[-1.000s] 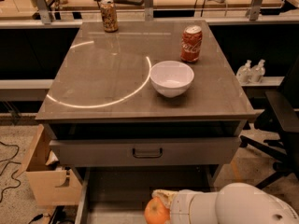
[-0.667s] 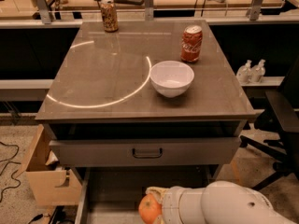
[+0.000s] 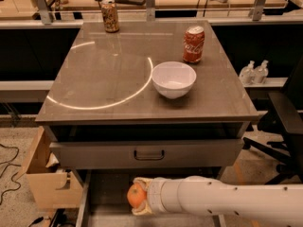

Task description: Place orange into middle drawer

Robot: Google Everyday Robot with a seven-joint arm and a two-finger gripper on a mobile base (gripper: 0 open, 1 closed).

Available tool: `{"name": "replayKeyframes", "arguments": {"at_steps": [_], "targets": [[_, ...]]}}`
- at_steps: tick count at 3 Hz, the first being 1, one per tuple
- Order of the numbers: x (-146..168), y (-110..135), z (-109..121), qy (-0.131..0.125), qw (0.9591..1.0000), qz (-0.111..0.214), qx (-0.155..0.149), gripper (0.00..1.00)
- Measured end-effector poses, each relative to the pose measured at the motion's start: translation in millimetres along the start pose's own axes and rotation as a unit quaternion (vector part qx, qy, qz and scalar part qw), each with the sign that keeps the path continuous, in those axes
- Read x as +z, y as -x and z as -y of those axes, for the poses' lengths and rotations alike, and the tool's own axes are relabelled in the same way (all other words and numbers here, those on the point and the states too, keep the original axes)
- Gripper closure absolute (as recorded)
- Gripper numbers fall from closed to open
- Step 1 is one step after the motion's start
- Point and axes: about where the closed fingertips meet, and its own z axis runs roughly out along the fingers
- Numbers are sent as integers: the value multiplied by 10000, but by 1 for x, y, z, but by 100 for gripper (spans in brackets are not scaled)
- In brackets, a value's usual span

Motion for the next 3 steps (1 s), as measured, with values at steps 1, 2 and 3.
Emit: {"name": "replayKeyframes", "arguments": {"at_steps": [1,2,3], "targets": [[43,-3,14,13,9998,196,-46,100],[72,-8,14,191,9988,449,-18,100],[92,-22,-4,497,9951,841,174,100]]}}
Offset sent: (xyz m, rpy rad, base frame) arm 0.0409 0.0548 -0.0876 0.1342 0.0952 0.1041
